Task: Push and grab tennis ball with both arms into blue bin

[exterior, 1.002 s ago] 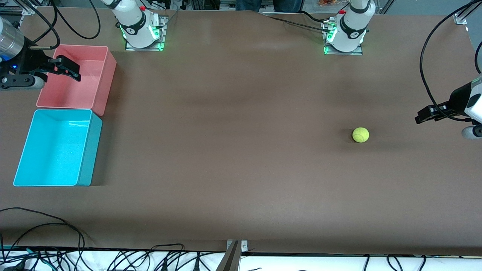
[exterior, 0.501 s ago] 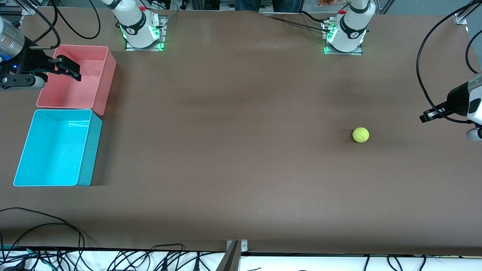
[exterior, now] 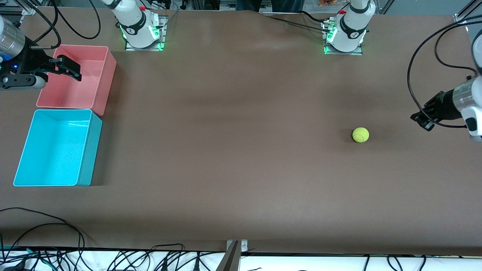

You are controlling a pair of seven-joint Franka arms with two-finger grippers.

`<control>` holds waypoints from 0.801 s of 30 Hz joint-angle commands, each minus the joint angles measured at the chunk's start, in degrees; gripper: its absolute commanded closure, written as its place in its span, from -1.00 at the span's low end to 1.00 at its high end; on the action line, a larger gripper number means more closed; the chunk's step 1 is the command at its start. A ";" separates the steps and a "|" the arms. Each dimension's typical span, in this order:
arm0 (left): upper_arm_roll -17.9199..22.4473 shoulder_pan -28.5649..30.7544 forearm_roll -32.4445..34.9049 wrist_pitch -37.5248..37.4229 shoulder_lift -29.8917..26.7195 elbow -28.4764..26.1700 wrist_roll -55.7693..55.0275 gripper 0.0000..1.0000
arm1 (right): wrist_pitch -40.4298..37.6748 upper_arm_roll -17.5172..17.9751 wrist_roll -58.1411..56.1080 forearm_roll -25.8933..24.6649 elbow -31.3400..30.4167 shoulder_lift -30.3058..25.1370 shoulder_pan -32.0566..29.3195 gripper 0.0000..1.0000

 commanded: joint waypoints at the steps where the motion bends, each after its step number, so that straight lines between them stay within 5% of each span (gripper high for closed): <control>1: 0.10 1.68 -0.28 7.51 -0.32 -6.96 -12.54 1.00 | -1.10 -0.04 0.27 0.77 0.79 -0.48 0.13 -1.00; 10: 0.10 2.20 3.24 22.55 1.34 -19.19 -27.31 1.00 | -1.10 -0.04 0.27 0.77 0.79 -0.48 0.22 -1.00; 24: 0.10 3.79 3.24 40.30 6.79 -29.91 -28.91 1.00 | -1.10 -0.04 0.27 0.77 0.79 -0.48 0.22 -1.00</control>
